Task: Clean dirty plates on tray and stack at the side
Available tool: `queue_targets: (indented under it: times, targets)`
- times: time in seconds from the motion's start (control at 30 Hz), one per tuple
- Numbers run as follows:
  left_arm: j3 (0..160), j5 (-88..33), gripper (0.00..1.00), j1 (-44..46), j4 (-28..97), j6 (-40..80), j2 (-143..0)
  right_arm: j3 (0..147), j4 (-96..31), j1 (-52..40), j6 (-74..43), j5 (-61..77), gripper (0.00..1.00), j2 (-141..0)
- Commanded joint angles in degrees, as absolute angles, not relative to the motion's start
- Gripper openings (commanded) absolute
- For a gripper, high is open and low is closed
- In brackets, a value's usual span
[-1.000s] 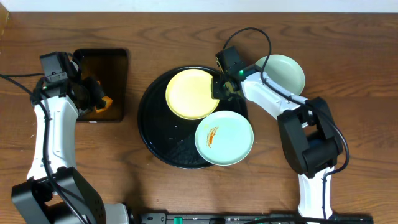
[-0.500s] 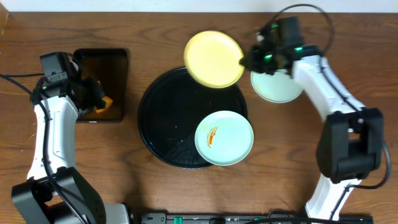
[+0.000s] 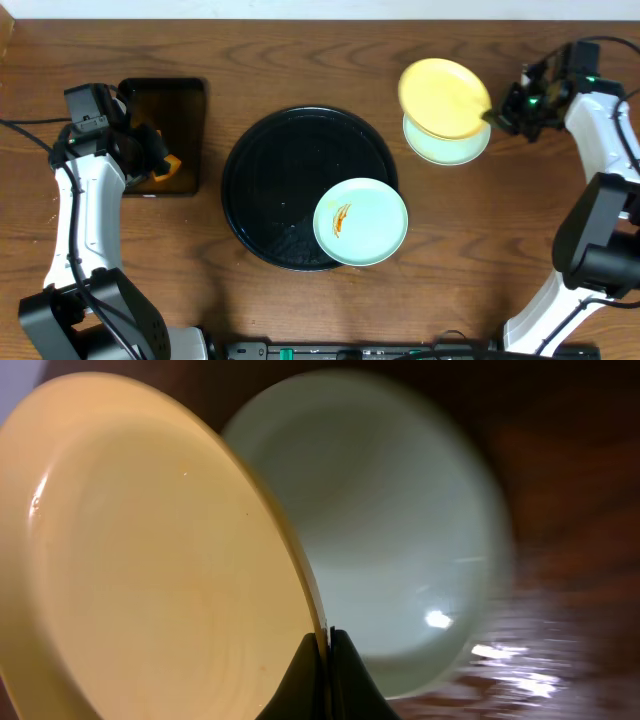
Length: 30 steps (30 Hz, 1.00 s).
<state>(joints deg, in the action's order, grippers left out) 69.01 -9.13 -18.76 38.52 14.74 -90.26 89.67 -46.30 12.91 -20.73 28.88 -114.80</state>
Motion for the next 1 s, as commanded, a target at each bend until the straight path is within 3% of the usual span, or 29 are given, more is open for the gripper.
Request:
queue_targets:
  times: [0.0,0.27,0.4,0.5,0.6,0.83,0.97]
  targets:
    - [68.45,-9.85,0.08,-19.11,38.3,13.93,-90.61,90.13,-46.44,13.87,-18.13,23.77,0.01,-114.1]
    - [68.45,-9.85,0.08,-19.11,38.33,13.91,-90.61,89.8,-46.11,11.14,-18.17,20.47,0.01,-114.24]
    - [68.45,-9.85,0.08,-19.11,38.33,13.91,-90.61,89.69,-46.74,8.84,-19.16,13.8,0.19,-114.28]
    - [68.45,-9.85,0.08,-19.11,38.33,13.91,-90.61,89.65,-47.2,7.2,-19.29,10.79,0.4,-114.28]
    - [68.45,-9.85,0.08,-19.11,38.33,13.91,-90.61,89.65,-47.75,5.37,-19.25,11.27,0.47,-114.28]
    - [68.45,-9.85,0.08,-19.11,38.35,13.91,-90.61,89.65,-51.92,0.1,-16.91,17.82,0.47,-114.28]
    - [68.45,-9.85,0.08,-19.11,38.28,13.93,-90.61,89.65,-54.83,-4.69,2.37,31.0,0.42,-114.28]
